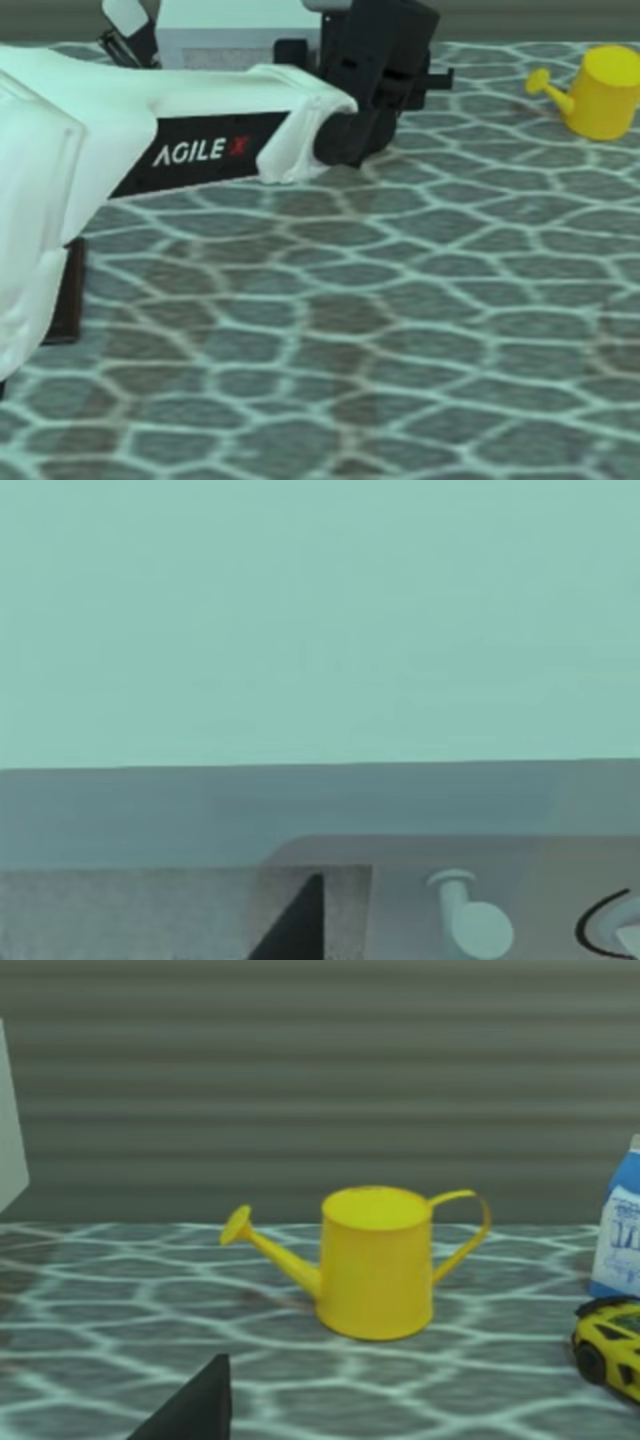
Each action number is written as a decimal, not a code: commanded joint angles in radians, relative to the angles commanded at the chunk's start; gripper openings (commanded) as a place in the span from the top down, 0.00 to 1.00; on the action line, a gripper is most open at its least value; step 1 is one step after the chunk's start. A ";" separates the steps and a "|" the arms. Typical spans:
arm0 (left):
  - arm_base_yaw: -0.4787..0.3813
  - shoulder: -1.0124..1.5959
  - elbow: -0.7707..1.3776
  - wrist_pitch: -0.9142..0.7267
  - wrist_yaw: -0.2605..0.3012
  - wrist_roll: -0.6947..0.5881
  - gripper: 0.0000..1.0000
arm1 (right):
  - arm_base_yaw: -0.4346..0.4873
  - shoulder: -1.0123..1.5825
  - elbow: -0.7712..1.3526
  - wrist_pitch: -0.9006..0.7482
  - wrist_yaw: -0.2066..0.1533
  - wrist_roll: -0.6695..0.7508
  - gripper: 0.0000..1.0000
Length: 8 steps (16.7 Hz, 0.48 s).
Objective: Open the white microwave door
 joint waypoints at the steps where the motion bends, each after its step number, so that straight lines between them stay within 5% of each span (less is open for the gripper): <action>1: 0.000 0.000 0.000 0.000 0.000 0.000 0.83 | 0.000 0.000 0.000 0.000 0.000 0.000 0.00; 3: 0.000 0.000 0.000 0.000 0.000 0.000 0.98 | 0.000 0.000 0.000 0.000 0.000 0.000 0.00; 8: 0.000 0.000 0.000 0.000 0.000 0.000 1.00 | 0.000 0.000 0.000 0.000 0.000 0.000 0.00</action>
